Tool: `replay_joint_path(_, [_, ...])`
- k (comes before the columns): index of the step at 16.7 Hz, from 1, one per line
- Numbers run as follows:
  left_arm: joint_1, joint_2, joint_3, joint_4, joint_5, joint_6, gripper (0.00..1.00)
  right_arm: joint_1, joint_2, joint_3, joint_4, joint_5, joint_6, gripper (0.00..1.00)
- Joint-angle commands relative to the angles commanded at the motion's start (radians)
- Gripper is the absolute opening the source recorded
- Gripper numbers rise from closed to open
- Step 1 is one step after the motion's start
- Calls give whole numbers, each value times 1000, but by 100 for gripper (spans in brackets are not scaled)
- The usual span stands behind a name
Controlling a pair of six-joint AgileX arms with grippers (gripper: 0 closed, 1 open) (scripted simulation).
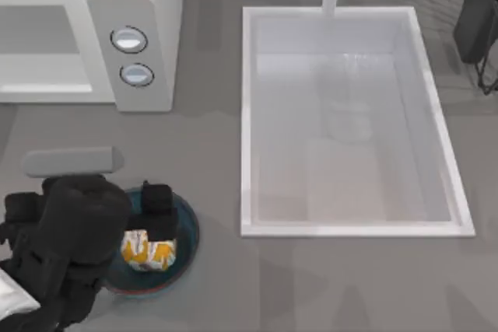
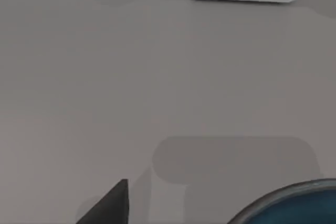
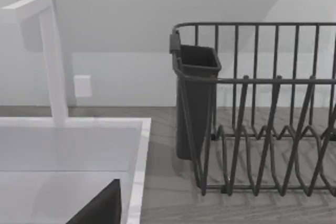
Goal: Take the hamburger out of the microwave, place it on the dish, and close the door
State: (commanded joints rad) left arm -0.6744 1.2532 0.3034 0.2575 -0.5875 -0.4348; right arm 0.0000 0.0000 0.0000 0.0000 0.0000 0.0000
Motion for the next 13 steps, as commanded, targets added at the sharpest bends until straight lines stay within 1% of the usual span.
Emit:
replay_joint_path(7, [351,-699,-145,-183,320,293,100,0,0,0,0,0,0,100])
replay_joint_path(10, [498,-970,-214,-230,446,375,100,0,0,0,0,0,0,100])
replay_joint_path(13, [610,-1155,-270,-253,538,421,100,0,0,0,0,0,0,100])
